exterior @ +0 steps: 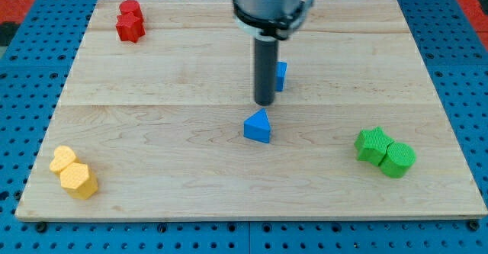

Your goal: Push the blue triangle to the bottom center

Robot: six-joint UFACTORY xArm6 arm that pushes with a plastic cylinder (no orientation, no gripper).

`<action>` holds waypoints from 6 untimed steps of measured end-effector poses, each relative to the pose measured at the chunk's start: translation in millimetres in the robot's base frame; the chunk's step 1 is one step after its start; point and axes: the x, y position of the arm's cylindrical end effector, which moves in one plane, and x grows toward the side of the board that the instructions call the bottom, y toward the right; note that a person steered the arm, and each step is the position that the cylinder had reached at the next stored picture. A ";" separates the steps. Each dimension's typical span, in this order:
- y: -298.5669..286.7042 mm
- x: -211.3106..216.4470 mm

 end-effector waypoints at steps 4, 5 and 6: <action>-137.0 49.6; -106.6 76.7; -99.6 -7.0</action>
